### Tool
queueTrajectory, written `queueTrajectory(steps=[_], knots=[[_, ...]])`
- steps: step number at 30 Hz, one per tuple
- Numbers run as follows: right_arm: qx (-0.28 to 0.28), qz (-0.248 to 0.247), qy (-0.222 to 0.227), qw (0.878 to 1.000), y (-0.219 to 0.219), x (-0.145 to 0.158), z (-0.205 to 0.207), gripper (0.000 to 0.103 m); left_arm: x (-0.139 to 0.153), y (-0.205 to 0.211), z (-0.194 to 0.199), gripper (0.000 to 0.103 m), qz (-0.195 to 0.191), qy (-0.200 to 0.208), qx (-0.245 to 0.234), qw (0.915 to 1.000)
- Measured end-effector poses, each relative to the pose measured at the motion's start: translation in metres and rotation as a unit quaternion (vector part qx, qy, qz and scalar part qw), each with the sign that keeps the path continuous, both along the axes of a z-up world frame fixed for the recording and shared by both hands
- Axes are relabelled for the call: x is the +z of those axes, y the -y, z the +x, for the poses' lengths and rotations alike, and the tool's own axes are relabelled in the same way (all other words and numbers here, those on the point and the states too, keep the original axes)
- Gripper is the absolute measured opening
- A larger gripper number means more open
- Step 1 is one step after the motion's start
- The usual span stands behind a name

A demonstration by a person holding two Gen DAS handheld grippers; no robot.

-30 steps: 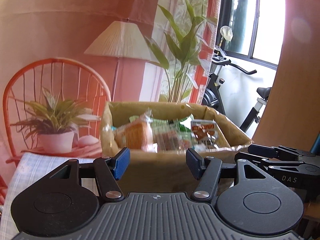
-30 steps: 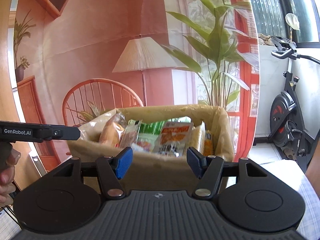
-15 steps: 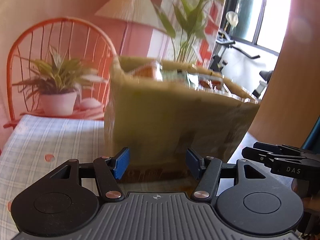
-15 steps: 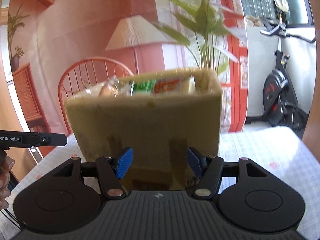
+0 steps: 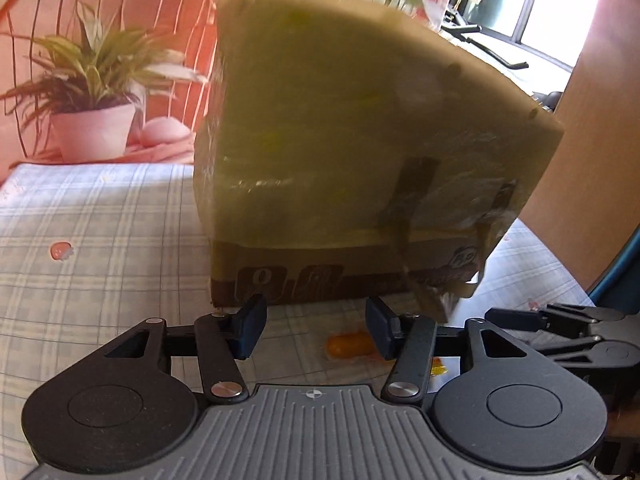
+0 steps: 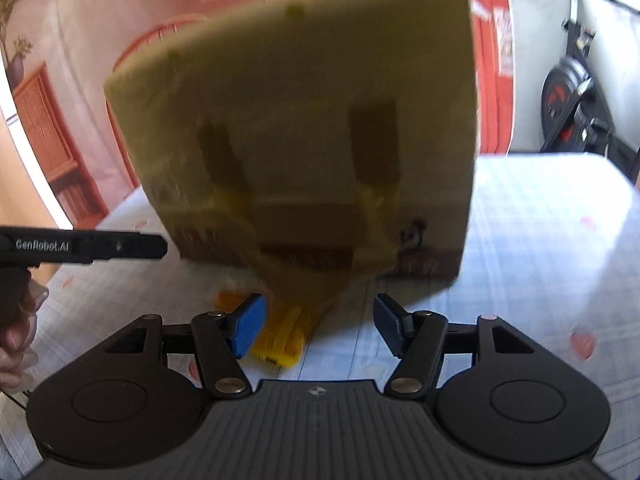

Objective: Organize snacks
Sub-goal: 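Pull both open tools back and lower them beside the box, then move the left tool to the orange wrapped snack while the right tool approaches the yellow packet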

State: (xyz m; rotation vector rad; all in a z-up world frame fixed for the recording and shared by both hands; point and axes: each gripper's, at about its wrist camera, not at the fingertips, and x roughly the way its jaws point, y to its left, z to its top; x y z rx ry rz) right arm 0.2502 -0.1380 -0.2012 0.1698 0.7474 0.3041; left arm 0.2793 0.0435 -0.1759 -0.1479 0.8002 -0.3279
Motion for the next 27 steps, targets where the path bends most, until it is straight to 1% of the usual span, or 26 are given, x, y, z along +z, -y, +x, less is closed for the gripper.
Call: queueTrajectory(steps=[4,11,15,21,23,27], knots=[[0.011,-0.001,-0.021,1.000,-0.008,-0.012,0.013,0.063,-0.010,-0.001,0.012,0.055,0.001,-0.008,-0.008,0.9999],[0.031,-0.013,-0.029,0.999,-0.024,-0.019,0.033,0.063,-0.019,0.002,0.018,0.054,-0.006,-0.017,-0.014,0.9997],[0.047,-0.031,-0.041,0.998,-0.034,-0.028,0.039,0.063,-0.022,0.004,0.018,0.054,-0.009,-0.022,-0.018,0.9996],[0.047,-0.053,-0.033,0.997,-0.034,-0.030,0.037,0.061,-0.029,0.011,0.027,0.054,-0.017,-0.031,-0.032,0.9989],[0.037,-0.050,-0.032,0.998,-0.027,-0.031,0.035,0.059,-0.031,0.013,0.030,0.054,-0.028,-0.038,-0.036,0.9983],[0.024,-0.050,-0.030,0.998,-0.016,-0.031,0.030,0.051,-0.036,0.018,0.033,0.054,-0.026,-0.040,-0.045,0.9979]])
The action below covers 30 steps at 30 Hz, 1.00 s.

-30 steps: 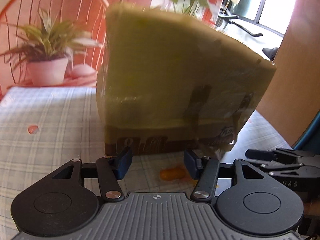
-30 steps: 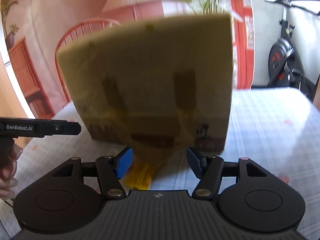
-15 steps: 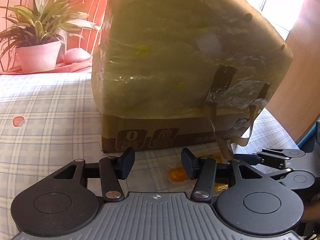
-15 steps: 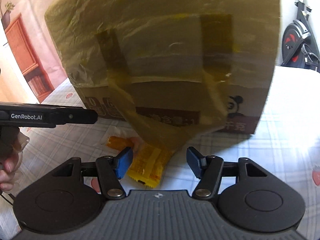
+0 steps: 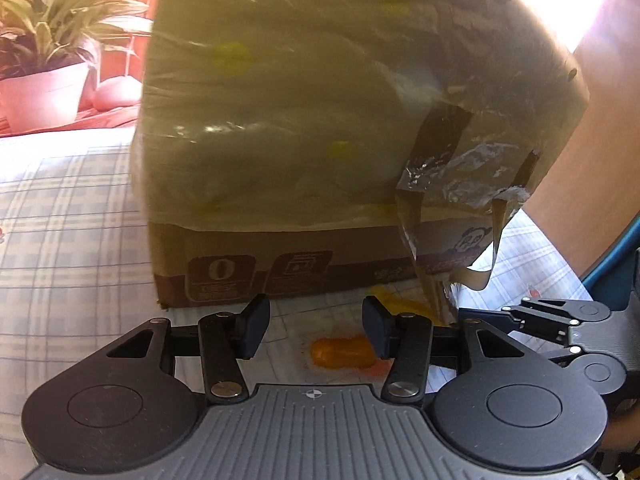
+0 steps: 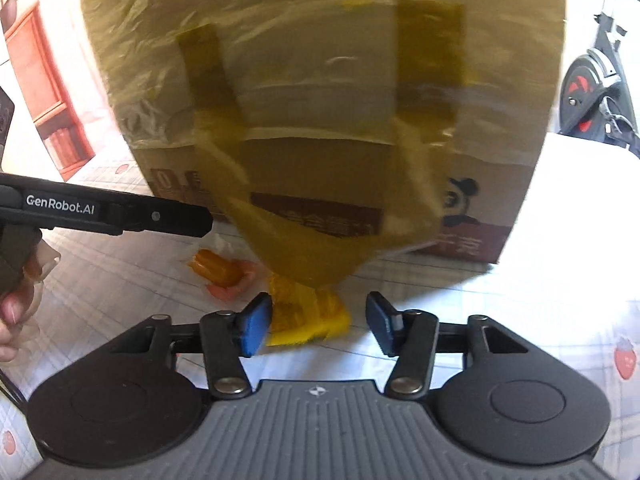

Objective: Organize snacks
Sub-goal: 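Move the left tool to the orange wrapped snack while the right tool approaches the yellow packet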

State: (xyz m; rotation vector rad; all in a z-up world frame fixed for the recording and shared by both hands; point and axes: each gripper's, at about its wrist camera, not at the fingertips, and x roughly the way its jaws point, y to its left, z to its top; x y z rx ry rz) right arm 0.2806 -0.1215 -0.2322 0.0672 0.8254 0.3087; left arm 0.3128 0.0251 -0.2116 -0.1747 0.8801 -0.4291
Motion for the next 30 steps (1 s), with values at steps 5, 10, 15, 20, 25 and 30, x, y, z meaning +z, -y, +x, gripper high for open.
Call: queueTrajectory(steps=[5,10,15,20,25,30], knots=[[-0.009,0.000,0.000,1.000,0.007,-0.001,-0.002,0.046,-0.003,0.006,-0.001,0.054,0.001,-0.004,-0.011,0.9999],[-0.013,0.004,0.000,1.000,0.006,-0.002,-0.001,0.046,-0.008,0.009,-0.009,0.054,0.006,-0.014,-0.020,0.9997],[-0.009,0.005,0.000,1.000,0.008,-0.001,0.000,0.047,-0.011,0.012,-0.018,0.054,0.013,-0.016,-0.026,0.9994],[0.010,-0.006,0.010,1.000,0.005,0.003,0.003,0.047,-0.013,0.014,-0.017,0.054,0.017,-0.014,-0.014,0.9997],[0.028,-0.015,0.028,0.999,-0.001,0.008,0.011,0.048,-0.013,0.015,-0.016,0.049,0.016,-0.011,-0.018,0.9997],[0.033,-0.012,0.031,0.999,-0.009,0.008,0.022,0.048,-0.013,0.014,-0.019,0.042,0.007,-0.007,-0.011,0.9999]])
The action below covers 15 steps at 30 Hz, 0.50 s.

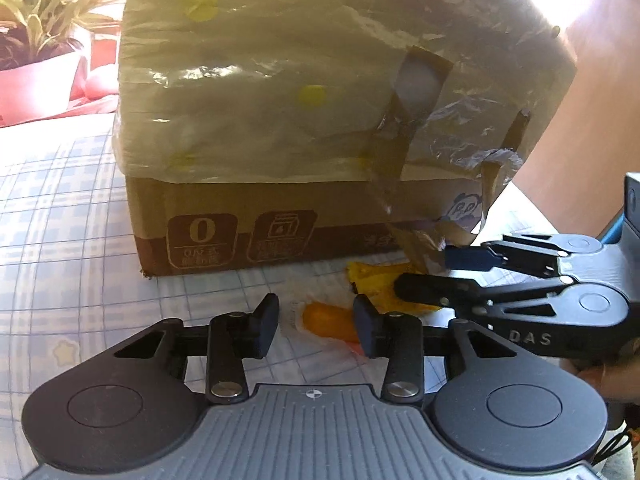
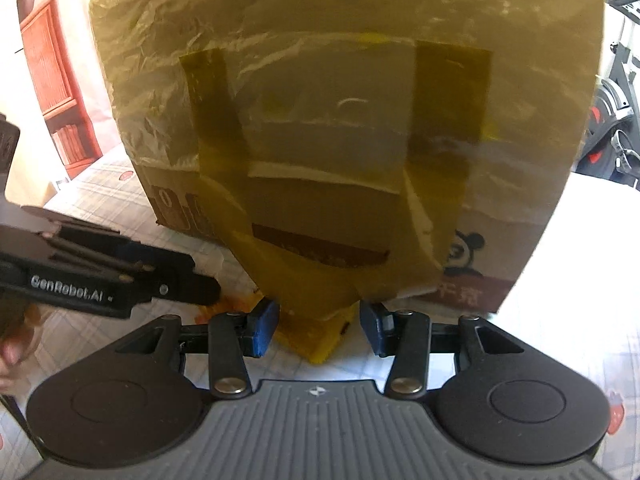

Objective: Organize snacks
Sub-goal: 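Move the left tool to the orange wrapped snack while the right tool approaches the yellow packet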

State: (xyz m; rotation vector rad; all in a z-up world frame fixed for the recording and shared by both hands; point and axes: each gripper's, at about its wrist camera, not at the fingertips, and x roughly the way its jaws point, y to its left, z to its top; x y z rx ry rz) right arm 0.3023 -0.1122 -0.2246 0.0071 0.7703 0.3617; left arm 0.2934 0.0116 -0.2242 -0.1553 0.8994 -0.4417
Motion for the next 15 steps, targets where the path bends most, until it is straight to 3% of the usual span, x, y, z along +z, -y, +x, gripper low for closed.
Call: queueTrajectory(steps=[7,11,15], knots=[[0.008,0.005,-0.008,1.000,-0.002,-0.005,0.003,0.048,0.001,-0.011,-0.015,0.036,-0.009,-0.006,0.015,0.9998],[0.005,0.009,-0.017,1.000,0.001,-0.006,-0.005,0.046,0.000,-0.010,-0.028,0.017,0.027,0.002,0.019,0.9995],[-0.006,0.010,-0.024,1.000,0.004,-0.009,-0.017,0.043,0.001,-0.010,-0.041,0.017,0.022,-0.005,0.026,0.9994]])
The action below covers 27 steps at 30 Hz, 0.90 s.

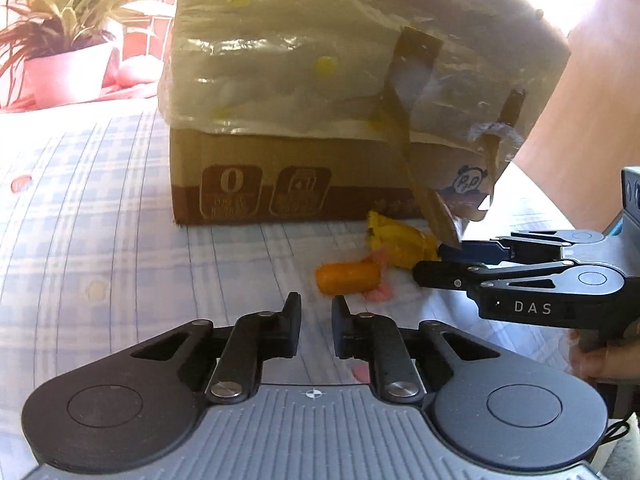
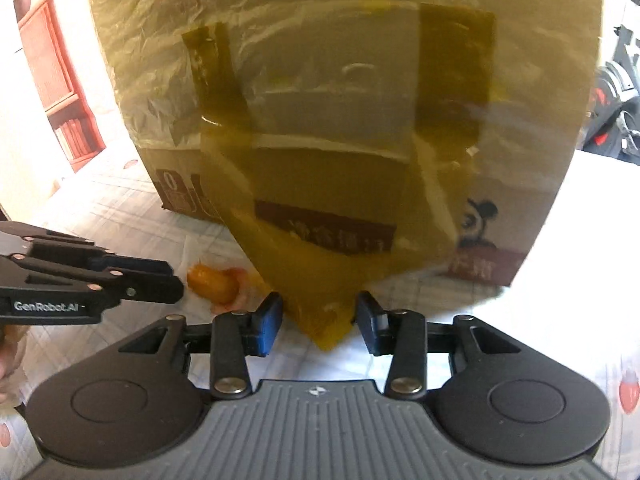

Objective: Organize snacks
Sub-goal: 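Move the left tool to the orange wrapped snack while the right tool approaches the yellow packet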

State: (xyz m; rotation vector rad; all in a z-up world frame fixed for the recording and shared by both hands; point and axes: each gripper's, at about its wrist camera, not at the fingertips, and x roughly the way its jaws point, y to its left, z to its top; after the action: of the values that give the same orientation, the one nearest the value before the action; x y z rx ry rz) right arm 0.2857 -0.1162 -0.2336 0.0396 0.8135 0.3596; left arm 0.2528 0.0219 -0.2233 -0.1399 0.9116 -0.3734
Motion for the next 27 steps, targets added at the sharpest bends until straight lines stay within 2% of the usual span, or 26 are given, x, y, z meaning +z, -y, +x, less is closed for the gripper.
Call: queueTrajectory(steps=[8,13,17,21,27], knots=[[-0.014,0.012,-0.007,1.000,0.009,0.001,-0.016,0.042,0.001,0.012,-0.015,0.018,0.003,-0.003,-0.027,0.9996],[-0.018,0.018,-0.006,1.000,0.014,0.001,-0.022,0.042,0.004,0.006,-0.006,0.019,0.017,0.007,0.004,0.9998],[-0.018,0.019,-0.007,1.000,0.012,0.000,-0.020,0.042,0.015,-0.001,0.008,0.021,0.007,0.022,0.021,0.9995],[-0.018,0.018,-0.005,1.000,0.012,-0.001,-0.021,0.042,0.022,0.009,0.032,0.030,-0.009,0.037,-0.014,0.9992],[-0.017,0.019,-0.007,1.000,0.013,-0.001,-0.021,0.042,0.015,0.032,0.062,0.031,-0.001,0.024,-0.076,0.9969]])
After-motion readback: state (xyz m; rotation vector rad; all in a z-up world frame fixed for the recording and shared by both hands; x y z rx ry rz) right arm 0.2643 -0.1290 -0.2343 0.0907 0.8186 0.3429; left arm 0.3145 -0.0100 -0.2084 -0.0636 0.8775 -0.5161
